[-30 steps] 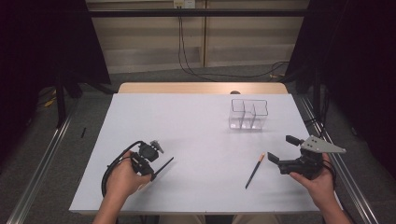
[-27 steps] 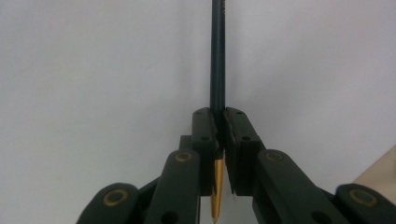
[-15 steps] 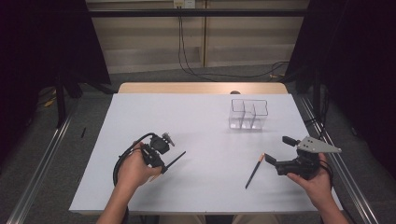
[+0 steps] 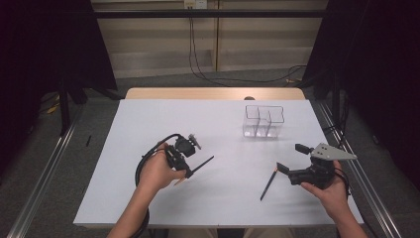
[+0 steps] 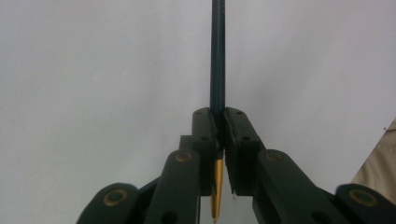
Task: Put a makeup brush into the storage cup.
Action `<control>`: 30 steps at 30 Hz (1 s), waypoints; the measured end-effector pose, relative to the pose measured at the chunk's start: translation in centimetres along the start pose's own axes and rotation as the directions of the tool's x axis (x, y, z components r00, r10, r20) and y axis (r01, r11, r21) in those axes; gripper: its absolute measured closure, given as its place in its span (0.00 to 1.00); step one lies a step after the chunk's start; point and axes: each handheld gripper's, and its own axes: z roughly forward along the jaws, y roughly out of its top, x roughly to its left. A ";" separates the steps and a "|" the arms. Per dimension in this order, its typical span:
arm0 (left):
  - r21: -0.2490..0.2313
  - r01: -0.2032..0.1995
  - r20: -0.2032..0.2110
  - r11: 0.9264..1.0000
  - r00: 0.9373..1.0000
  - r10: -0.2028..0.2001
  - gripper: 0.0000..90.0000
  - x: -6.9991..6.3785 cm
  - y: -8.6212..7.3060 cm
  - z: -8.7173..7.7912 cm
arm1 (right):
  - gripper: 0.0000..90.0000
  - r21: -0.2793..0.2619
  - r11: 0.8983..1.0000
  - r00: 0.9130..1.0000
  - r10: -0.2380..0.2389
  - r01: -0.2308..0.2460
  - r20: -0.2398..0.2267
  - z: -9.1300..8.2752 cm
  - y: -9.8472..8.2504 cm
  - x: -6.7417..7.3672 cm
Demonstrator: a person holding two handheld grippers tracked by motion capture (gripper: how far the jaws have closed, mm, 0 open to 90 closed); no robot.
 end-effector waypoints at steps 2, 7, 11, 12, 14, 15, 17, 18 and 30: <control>0.001 -0.009 0.010 1.000 1.000 0.009 0.93 -0.1 0.3 0.2 | 0.02 0.003 1.000 1.000 -0.004 0.004 -0.005 0.1 0.0 0.1; -0.009 -0.029 0.020 1.000 0.999 0.029 0.93 -0.3 0.9 0.3 | 0.02 0.004 1.000 1.000 0.002 -0.002 -0.018 0.3 0.1 0.1; 0.002 -0.070 0.045 0.998 0.997 0.070 0.93 -0.3 1.4 0.5 | 0.02 0.008 1.000 0.999 0.004 -0.004 -0.036 0.5 0.2 0.2; 0.007 -0.076 0.045 0.997 0.996 0.076 0.93 -0.3 1.5 0.5 | 0.02 0.014 1.000 0.999 0.001 -0.001 -0.041 0.6 0.2 0.2; 0.007 -0.080 0.046 0.997 0.996 0.080 0.93 -0.5 1.7 0.7 | 0.02 0.019 1.000 0.999 -0.002 0.003 -0.051 0.8 0.3 0.5; 0.017 -0.093 0.044 0.995 0.995 0.093 0.93 -0.5 1.8 0.7 | 0.02 0.020 1.000 0.998 -0.005 0.007 -0.060 0.9 0.4 0.6; 0.012 -0.096 0.039 0.995 0.995 0.095 0.93 -0.7 2.0 0.7 | 0.03 0.021 1.000 0.997 -0.021 0.023 -0.071 1.1 0.6 0.7; 0.023 -0.107 0.039 0.994 0.994 0.106 0.93 -0.7 2.2 0.6 | 0.03 0.022 1.000 0.997 -0.019 0.021 -0.080 1.3 0.8 0.7; 0.040 -0.166 0.038 0.985 0.986 0.164 0.93 -1.2 3.9 0.3 | 0.06 0.075 0.996 0.987 -0.038 0.050 -0.158 2.2 1.8 1.0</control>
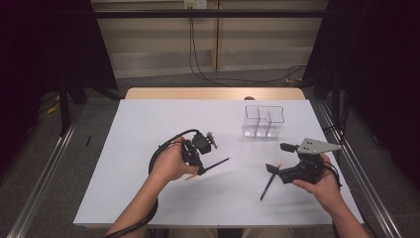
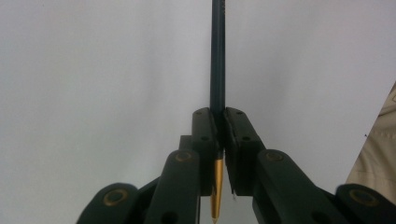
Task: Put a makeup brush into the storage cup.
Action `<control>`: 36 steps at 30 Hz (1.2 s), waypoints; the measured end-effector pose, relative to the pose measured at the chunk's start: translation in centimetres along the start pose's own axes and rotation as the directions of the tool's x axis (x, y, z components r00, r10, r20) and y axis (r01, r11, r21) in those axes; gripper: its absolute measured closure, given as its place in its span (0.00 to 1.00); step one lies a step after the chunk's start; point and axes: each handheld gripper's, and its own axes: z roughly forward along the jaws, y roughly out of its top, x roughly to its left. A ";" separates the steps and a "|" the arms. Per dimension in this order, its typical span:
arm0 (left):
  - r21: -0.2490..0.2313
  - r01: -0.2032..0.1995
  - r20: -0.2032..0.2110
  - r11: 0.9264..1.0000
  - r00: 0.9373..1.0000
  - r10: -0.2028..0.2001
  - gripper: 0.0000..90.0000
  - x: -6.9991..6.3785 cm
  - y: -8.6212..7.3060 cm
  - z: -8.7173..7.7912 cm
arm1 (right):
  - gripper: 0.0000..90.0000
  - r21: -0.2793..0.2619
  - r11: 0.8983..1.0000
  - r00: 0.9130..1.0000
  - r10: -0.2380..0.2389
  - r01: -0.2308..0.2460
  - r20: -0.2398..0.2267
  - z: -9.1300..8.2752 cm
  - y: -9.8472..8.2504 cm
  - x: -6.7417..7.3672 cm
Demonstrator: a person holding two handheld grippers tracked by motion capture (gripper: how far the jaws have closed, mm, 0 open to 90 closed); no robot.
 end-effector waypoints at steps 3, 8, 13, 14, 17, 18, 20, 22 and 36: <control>0.001 -0.018 -0.006 1.000 1.000 0.018 0.93 -0.1 0.5 -0.1 | 0.06 0.029 0.999 1.000 -0.020 0.021 -0.018 0.2 0.4 0.0; 0.011 -0.044 0.003 0.999 0.999 0.044 0.93 -0.3 1.2 0.0 | 0.06 0.066 0.997 0.998 -0.031 0.034 -0.053 0.7 0.9 0.2; 0.010 -0.050 0.006 0.999 0.999 0.050 0.93 -0.5 1.6 0.3 | 0.06 0.131 0.989 0.995 -0.058 0.069 -0.087 1.5 1.4 0.5; 0.014 -0.054 0.001 0.998 0.999 0.054 0.93 -0.6 1.7 0.3 | 0.06 0.142 0.987 0.994 -0.065 0.078 -0.094 1.6 1.5 0.5; 0.021 -0.062 0.008 0.998 0.998 0.062 0.93 -0.6 1.9 0.2 | 0.06 0.179 0.979 0.990 -0.080 0.100 -0.114 2.1 2.0 0.8; 0.015 -0.056 0.009 0.998 0.998 0.056 0.93 -0.7 1.9 0.3 | 0.06 0.190 0.976 0.989 -0.083 0.105 -0.120 2.3 2.1 0.8; 0.023 -0.068 0.009 0.997 0.998 0.067 0.93 -0.7 1.9 0.3 | 0.07 0.225 0.966 0.986 -0.101 0.130 -0.136 2.8 2.5 1.0; 0.026 -0.072 0.010 0.997 0.997 0.072 0.93 -0.8 2.0 0.3 | 0.08 0.248 0.956 0.982 -0.121 0.155 -0.147 3.2 2.7 1.2; 0.033 -0.109 0.006 0.994 0.994 0.109 0.93 -1.2 2.5 0.3 | 0.15 0.353 0.883 0.944 -0.237 0.309 -0.231 5.6 5.4 2.4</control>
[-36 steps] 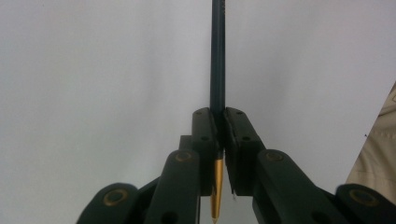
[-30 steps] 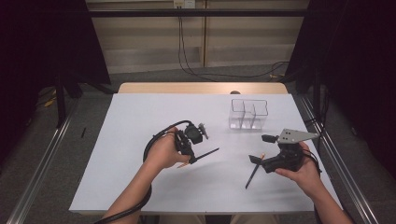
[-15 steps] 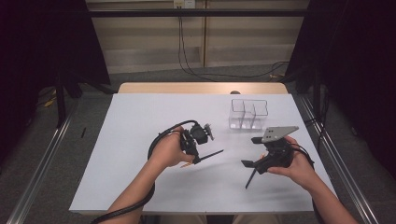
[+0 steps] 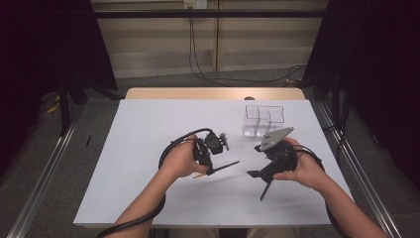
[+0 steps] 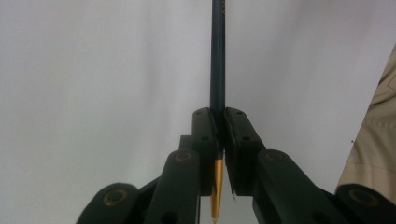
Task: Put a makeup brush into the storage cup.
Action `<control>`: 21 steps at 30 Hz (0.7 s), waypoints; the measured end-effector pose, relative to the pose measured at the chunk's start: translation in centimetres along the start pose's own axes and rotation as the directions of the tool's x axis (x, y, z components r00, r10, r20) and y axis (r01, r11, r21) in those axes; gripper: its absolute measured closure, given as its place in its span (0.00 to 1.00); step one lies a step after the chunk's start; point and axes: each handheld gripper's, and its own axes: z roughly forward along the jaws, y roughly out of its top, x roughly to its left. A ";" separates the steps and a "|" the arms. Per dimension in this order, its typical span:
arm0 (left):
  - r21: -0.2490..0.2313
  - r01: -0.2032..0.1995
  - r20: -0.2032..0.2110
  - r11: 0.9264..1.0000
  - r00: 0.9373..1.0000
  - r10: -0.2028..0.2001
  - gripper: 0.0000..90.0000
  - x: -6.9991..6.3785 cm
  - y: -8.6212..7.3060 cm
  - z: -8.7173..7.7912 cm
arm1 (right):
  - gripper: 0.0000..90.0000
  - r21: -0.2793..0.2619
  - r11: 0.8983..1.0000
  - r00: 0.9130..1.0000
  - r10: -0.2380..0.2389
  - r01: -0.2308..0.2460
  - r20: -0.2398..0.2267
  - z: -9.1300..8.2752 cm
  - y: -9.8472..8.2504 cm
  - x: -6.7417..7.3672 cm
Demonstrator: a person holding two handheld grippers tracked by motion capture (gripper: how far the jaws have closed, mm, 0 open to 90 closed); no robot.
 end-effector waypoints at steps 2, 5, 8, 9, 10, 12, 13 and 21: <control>0.001 -0.004 0.001 1.000 1.000 0.004 0.93 0.0 0.1 0.0 | 0.17 0.017 1.000 1.000 -0.017 0.017 -0.002 0.1 0.3 -0.1; -0.005 -0.004 0.006 1.000 1.000 0.004 0.93 0.0 0.1 -0.1 | 0.20 0.040 0.998 0.999 -0.044 0.044 -0.005 0.2 0.9 -0.1; -0.002 -0.010 0.004 1.000 1.000 0.010 0.93 0.0 0.3 -0.1 | 0.22 0.049 0.997 0.998 -0.064 0.065 -0.015 0.4 1.4 0.1; 0.001 -0.017 -0.003 1.000 1.000 0.017 0.93 -0.1 0.3 -0.2 | 0.23 0.056 0.996 0.997 -0.072 0.073 -0.018 0.5 1.6 0.1; -0.006 -0.014 0.002 1.000 1.000 0.014 0.93 -0.1 0.3 -0.2 | 0.24 0.063 0.995 0.997 -0.079 0.080 -0.022 0.6 1.7 0.2; -0.013 -0.016 0.009 1.000 1.000 0.016 0.93 -0.3 0.4 -0.1 | 0.25 0.080 0.992 0.995 -0.096 0.099 -0.030 0.8 1.9 0.2; -0.009 -0.022 0.010 1.000 1.000 0.023 0.93 -0.3 0.5 -0.2 | 0.26 0.089 0.991 0.994 -0.100 0.103 -0.033 1.0 2.1 0.2; -0.012 -0.031 0.020 0.999 0.999 0.032 0.93 -0.5 0.6 -0.2 | 0.35 0.124 0.980 0.987 -0.153 0.158 -0.050 1.9 2.8 0.6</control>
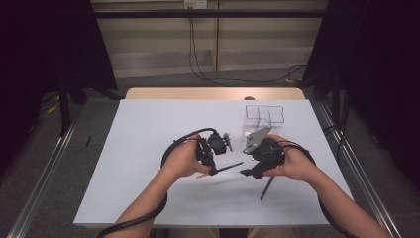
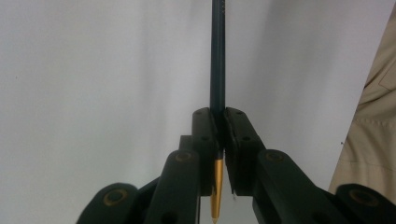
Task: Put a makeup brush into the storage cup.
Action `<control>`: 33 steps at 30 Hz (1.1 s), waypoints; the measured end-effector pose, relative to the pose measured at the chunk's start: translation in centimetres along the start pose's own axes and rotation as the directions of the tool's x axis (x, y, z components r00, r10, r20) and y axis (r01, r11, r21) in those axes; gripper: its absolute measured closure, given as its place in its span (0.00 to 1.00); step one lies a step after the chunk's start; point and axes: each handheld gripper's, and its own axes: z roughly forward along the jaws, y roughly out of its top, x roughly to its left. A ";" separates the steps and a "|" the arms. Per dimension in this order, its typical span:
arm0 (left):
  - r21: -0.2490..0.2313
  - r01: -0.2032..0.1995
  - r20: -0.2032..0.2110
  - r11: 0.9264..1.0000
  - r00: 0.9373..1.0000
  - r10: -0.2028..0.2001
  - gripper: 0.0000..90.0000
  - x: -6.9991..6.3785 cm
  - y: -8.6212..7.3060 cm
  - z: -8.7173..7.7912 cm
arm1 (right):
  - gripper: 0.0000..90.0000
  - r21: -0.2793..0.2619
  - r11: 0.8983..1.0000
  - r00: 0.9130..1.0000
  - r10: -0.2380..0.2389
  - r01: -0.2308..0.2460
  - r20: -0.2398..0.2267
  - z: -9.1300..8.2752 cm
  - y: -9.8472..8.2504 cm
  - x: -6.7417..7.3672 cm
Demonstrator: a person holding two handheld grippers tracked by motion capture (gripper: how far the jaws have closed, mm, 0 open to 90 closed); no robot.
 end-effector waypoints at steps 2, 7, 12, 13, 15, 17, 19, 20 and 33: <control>0.000 -0.004 0.000 1.000 1.000 0.004 0.93 0.0 0.0 0.1 | 0.37 0.009 1.000 1.000 -0.014 0.014 -0.005 0.2 0.2 0.1; 0.002 -0.011 0.008 1.000 1.000 0.011 0.93 0.0 0.2 0.2 | 0.44 0.028 0.998 0.998 -0.060 0.060 -0.016 0.8 0.6 0.2; -0.011 -0.010 0.012 1.000 1.000 0.011 0.93 -0.2 0.3 0.3 | 0.51 0.049 0.995 0.996 -0.080 0.081 -0.026 1.2 1.0 0.3; -0.018 -0.006 0.017 1.000 1.000 0.006 0.93 -0.2 0.3 0.3 | 0.53 0.052 0.995 0.996 -0.083 0.085 -0.030 1.2 1.0 0.3; -0.018 -0.016 0.016 1.000 1.000 0.016 0.93 -0.2 0.3 0.2 | 0.57 0.061 0.994 0.996 -0.084 0.086 -0.031 1.3 1.0 0.3; -0.020 -0.021 0.017 1.000 1.000 0.021 0.93 -0.2 0.4 0.1 | 0.58 0.058 0.994 0.995 -0.093 0.095 -0.028 1.4 1.0 0.2; -0.018 -0.032 0.017 0.999 0.999 0.032 0.93 -0.2 0.4 0.1 | 0.61 0.065 0.994 0.996 -0.085 0.085 -0.011 1.4 1.0 0.1; -0.021 -0.029 0.021 0.999 0.999 0.029 0.93 -0.2 0.5 0.2 | 0.66 0.060 0.995 0.997 -0.079 0.080 -0.018 1.4 1.0 0.1; -0.019 -0.060 0.019 0.998 0.998 0.061 0.93 -0.1 0.6 0.4 | 0.87 0.082 0.993 0.994 -0.084 0.090 -0.066 2.0 1.1 0.2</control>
